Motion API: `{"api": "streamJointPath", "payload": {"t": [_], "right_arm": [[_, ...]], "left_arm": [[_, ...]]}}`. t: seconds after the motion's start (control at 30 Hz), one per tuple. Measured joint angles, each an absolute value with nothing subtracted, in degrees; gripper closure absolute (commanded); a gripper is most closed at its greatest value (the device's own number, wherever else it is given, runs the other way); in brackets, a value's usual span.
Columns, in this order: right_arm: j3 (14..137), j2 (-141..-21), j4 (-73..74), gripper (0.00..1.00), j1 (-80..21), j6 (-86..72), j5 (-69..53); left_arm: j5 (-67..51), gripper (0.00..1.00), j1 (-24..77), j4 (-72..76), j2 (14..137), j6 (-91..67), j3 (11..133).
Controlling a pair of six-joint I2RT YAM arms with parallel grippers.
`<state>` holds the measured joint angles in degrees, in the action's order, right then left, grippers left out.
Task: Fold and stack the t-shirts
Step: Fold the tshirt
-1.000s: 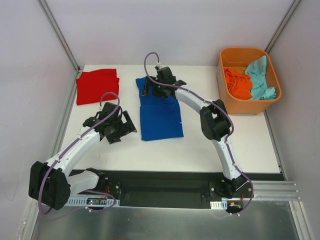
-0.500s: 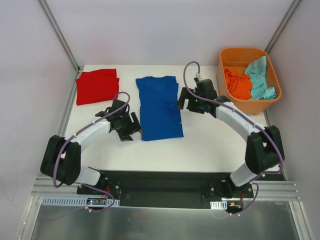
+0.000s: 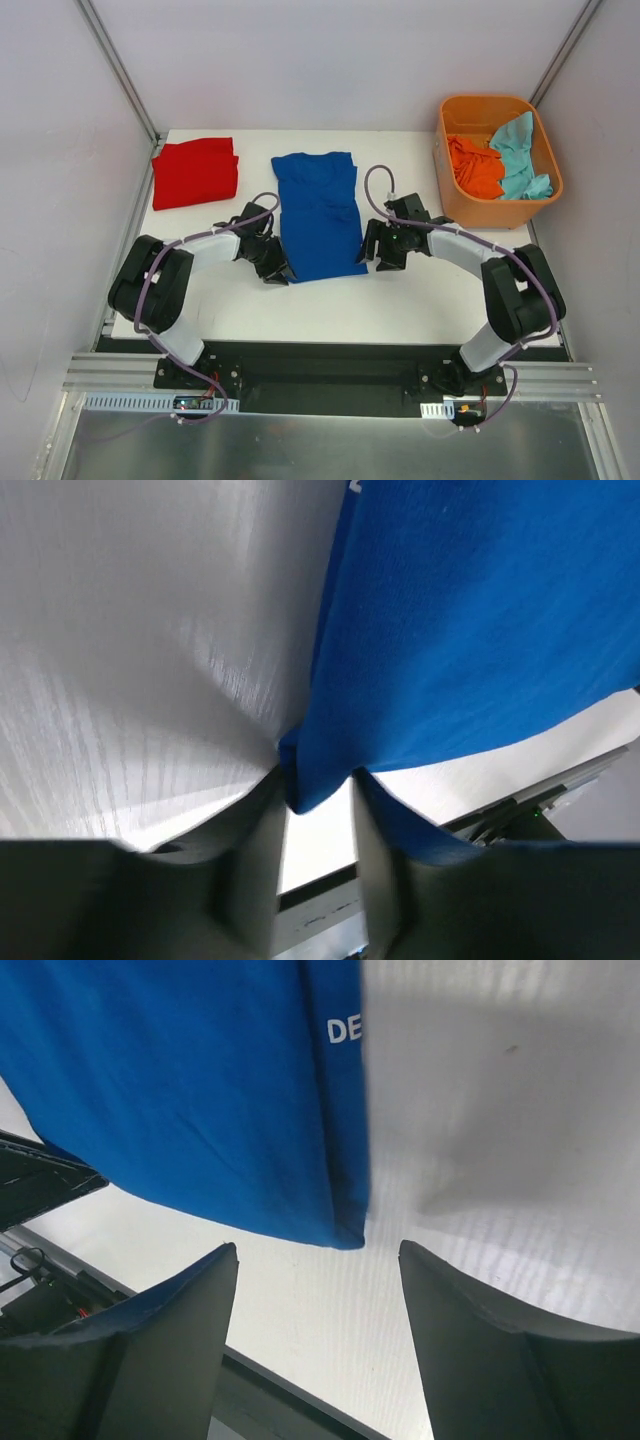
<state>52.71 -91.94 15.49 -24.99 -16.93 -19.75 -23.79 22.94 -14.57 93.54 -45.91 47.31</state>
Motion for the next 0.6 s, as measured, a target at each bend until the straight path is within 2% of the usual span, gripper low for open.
{"api": "streamJointPath", "payload": {"t": [0.03,0.13,0.2,0.23,0.27,0.33,0.37,0.5,0.6], "right_arm": [[52.7,-92.5,15.0,0.34,-25.2,-17.1,-20.2],[52.7,-94.7,14.4,0.42,-26.2,-17.4,-20.7],[52.7,-96.4,14.2,0.54,-26.7,-17.8,-21.0],[52.8,-96.7,13.9,0.63,-26.8,-17.7,-21.3],[52.9,-97.1,13.6,0.78,-26.9,-17.8,-20.8],[53.3,-98.4,13.3,0.95,-26.9,-17.6,-20.9],[53.4,-99.0,13.1,0.99,-26.9,-17.6,-20.8],[53.2,-98.8,13.1,0.99,-27.4,-17.4,-21.0],[50.5,-94.9,14.4,0.99,-28.9,-16.8,-21.5]], "left_arm": [[-23.8,0.79,23.0,-14.3,93.8,-46.0,47.3],[-23.9,0.97,22.9,-13.8,95.0,-46.4,47.5],[-24.0,1.0,22.9,-13.5,95.7,-46.6,47.7],[-24.0,1.0,22.9,-13.4,95.8,-46.7,47.9],[-24.0,1.0,23.0,-13.4,95.9,-46.7,48.0],[-24.0,1.0,23.0,-13.2,95.9,-46.7,48.0],[-24.0,1.0,23.0,-13.2,95.9,-46.7,48.0],[-23.0,1.0,24.2,-12.3,93.4,-46.5,46.3],[-21.3,1.0,27.2,-12.3,87.0,-46.5,41.9]]}}
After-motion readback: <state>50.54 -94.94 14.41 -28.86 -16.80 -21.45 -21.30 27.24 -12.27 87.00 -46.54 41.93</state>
